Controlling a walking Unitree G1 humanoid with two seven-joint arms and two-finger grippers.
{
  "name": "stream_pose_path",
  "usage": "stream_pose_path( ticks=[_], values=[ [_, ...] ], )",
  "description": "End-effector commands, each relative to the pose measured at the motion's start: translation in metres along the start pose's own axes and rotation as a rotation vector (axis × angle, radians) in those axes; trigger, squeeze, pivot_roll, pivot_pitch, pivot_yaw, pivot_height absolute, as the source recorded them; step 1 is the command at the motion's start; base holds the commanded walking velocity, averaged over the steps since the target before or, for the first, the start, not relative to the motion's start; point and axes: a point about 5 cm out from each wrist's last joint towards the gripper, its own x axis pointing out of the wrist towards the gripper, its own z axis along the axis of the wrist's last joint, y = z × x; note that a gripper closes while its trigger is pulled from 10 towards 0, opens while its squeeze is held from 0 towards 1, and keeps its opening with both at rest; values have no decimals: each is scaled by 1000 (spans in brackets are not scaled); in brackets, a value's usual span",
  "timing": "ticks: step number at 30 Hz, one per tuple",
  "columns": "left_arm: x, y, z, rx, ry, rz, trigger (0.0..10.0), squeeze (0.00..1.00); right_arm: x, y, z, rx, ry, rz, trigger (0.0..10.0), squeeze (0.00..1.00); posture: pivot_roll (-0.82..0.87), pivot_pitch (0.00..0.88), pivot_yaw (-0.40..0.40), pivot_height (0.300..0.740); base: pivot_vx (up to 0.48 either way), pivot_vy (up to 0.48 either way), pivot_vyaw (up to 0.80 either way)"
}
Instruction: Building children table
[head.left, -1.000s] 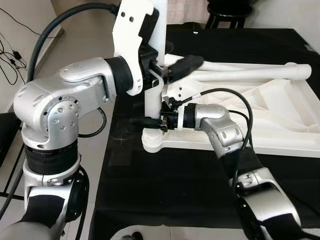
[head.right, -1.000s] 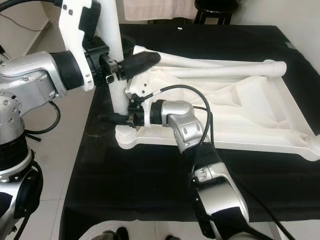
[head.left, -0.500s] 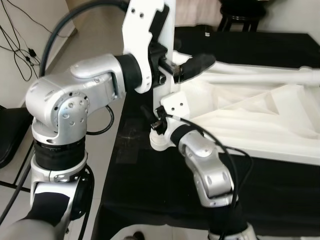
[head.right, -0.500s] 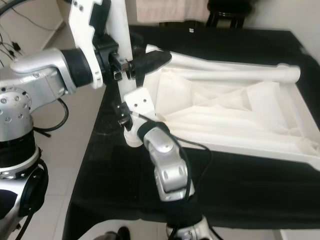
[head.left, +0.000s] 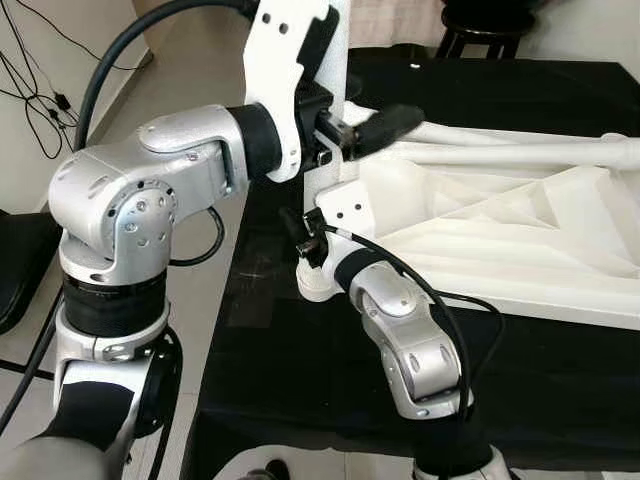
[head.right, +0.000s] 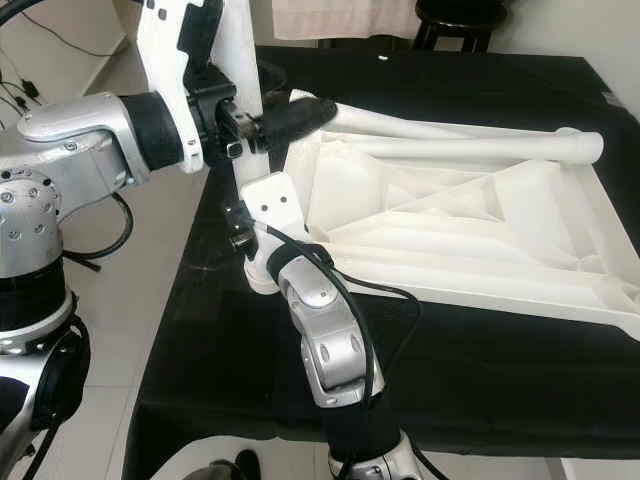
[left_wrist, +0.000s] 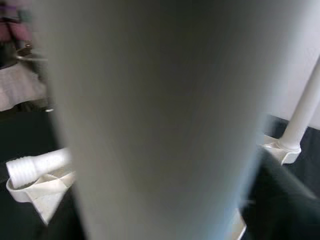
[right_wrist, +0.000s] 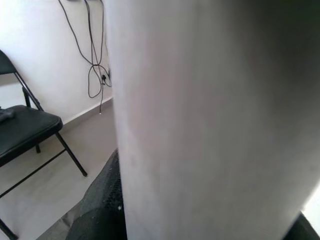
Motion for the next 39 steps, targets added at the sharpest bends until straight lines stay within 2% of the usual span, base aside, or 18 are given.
stream_pose_path(
  ticks=[1, 9, 10, 12, 13, 15, 16, 17, 21, 22, 26, 27, 28, 29, 31, 36, 37, 39],
  values=[
    [5, -8, 0, 21, 25, -53, 0, 0, -4, 11, -33, 45, 165, -26, 0, 0, 11, 226, -2, 740, 0, 0, 0],
    [8, -17, 4, 9, 2, -117, 0, 0, -3, 9, -33, 65, 165, -38, 0, 0, 11, 225, 2, 740, 0, 0, 0],
    [8, -18, 4, 8, 0, -123, 0, 0, -3, 8, -32, 64, 163, -39, 4235, 0, 11, 225, 2, 740, 0, 0, 0],
    [8, -18, 4, 8, 0, -123, 0, 0, -3, 8, -32, 64, 163, -39, 4235, 0, 11, 225, 2, 740, 0, 0, 0],
    [9, -19, 4, 6, -1, -127, 0, 0, -3, 8, -31, 64, 164, -38, 10000, 0, 10, 226, 2, 740, 0, 0, 0],
    [9, -20, 4, 7, -1, -131, 0, 0, -2, 7, -29, 59, 158, -35, 10000, 0, 11, 226, 3, 740, 0, 0, 0],
    [9, -20, 4, 7, -1, -136, 0, 0, 1, 6, -24, 67, 127, 8, 10000, 1000, 12, 227, 3, 740, 0, 0, 0],
    [10, -22, 4, 3, -3, -149, 0, 0, 10, 2, -8, 54, 42, 112, 10000, 1000, 14, 229, 5, 740, 0, 0, 0],
    [10, -23, 5, 2, -4, -155, 0, 0, 18, -5, 2, 19, -6, 177, 10000, 1000, 15, 232, 7, 740, 0, 0, 0],
    [10, -23, 5, 1, -4, -158, 0, 0, 21, -6, 5, -3, -20, 255, 10000, 1000, 17, 233, 7, 740, 0, 0, 0],
    [10, -24, 5, 0, -4, -162, 0, 0, 27, -12, 11, -41, -37, 326, 10000, 1000, 21, 236, 7, 740, 0, 0, 0],
    [10, -25, 5, -1, -3, -167, 0, 0, 34, -20, 18, -91, -51, 424, 10000, 0, 24, 236, 8, 740, 0, 0, 0],
    [10, -25, 5, -1, -3, -167, 0, 0, 34, -20, 18, -91, -51, 424, 10000, 0, 24, 236, 8, 740, 0, 0, 0],
    [10, -26, 5, -1, -3, -171, 0, 0, 37, -26, 24, -124, -58, 484, 10000, 0, 24, 236, 8, 740, 0, 0, 0],
    [10, -28, 5, -2, 0, -182, 0, 0, 44, -28, 28, -135, -27, 681, 10000, 0, 31, 242, 11, 740, 0, 0, 0],
    [9, -29, 5, -4, 2, -188, 0, 0, 50, -26, 30, -119, -10, 783, 10000, 0, 40, 247, 10, 740, 0, 0, 0],
    [9, -30, 6, -4, 4, -192, 0, 0, 50, -23, 30, -102, -3, 829, 0, 0, 42, 252, 13, 740, 0, 0, 0],
    [9, -30, 6, -4, 4, -192, 0, 0, 50, -23, 30, -102, -3, 829, 0, 0, 42, 252, 13, 740, 0, 0, 0]
  ],
)
